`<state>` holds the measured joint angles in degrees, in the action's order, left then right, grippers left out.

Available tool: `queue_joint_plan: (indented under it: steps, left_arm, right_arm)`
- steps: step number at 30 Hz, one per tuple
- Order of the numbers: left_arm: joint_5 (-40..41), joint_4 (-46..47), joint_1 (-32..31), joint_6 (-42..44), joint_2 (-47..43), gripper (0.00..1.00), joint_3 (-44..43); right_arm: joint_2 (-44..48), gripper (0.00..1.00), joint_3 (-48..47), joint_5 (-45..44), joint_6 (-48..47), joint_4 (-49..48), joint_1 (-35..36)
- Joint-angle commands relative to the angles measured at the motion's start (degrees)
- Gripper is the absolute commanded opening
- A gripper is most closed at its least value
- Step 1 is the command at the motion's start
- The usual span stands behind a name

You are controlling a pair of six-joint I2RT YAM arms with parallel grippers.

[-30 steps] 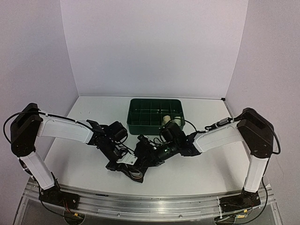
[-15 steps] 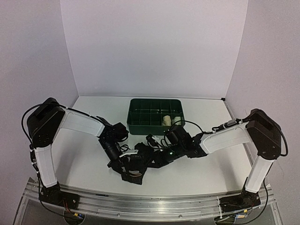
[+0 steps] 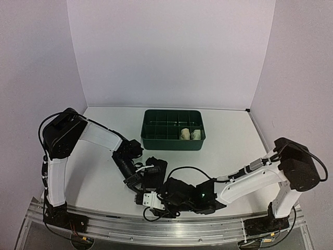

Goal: Roll the underwear
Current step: Roll the underwear to the center of the board.

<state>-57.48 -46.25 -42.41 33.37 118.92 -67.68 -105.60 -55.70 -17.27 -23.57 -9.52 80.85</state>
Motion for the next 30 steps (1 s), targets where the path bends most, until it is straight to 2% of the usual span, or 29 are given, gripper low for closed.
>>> queue_joint_plan:
  steps: [1, 10, 14, 16, 20, 21, 23, 26, 30]
  left_arm:
    - [-3.08, -3.05, 0.21, -1.56, 1.78, 0.0, -3.04]
    - [-3.85, -5.3, 0.23, 0.2, 3.41, 0.0, -4.8]
    - [-4.49, -6.99, 0.22, 1.3, 4.82, 0.0, -5.7]
    - [-5.04, -7.75, 0.24, 1.94, 5.08, 0.0, -5.98]
    - [-6.06, -9.14, 0.22, 3.85, 4.83, 0.02, -6.46]
    - [-5.97, -9.18, 0.23, 3.95, 4.71, 0.1, -6.66]
    - [-5.23, -9.05, 0.49, 3.92, 4.47, 0.37, -7.26]
    - [-2.99, -8.46, 2.93, 4.45, 2.16, 0.66, -8.46]
    - [2.06, -6.74, 7.92, 10.46, -5.09, 0.73, -7.89]
  right_arm:
    - [-5.49, 0.54, -5.89, -9.64, -11.48, 0.08, 0.07]
    - [-8.22, 0.54, -5.25, -13.34, -8.19, 1.26, -0.05]
    - [-10.47, 0.51, -7.05, -13.04, -7.28, 4.01, -0.19]
    - [-11.12, 0.43, -7.92, -12.29, -6.02, 5.39, -0.39]
    - [-10.62, 0.12, -8.07, -10.63, -0.73, 8.81, -1.24]
    - [-10.18, 0.07, -7.96, -9.77, 0.55, 9.23, -1.48]
    - [-9.48, 0.0, -7.77, -7.93, 2.42, 11.71, -2.01]
    - [-7.98, 0.0, -7.51, -3.29, 6.58, 13.42, -3.19]
    - [-6.08, 0.0, -5.83, 8.6, 16.38, 13.66, -6.84]
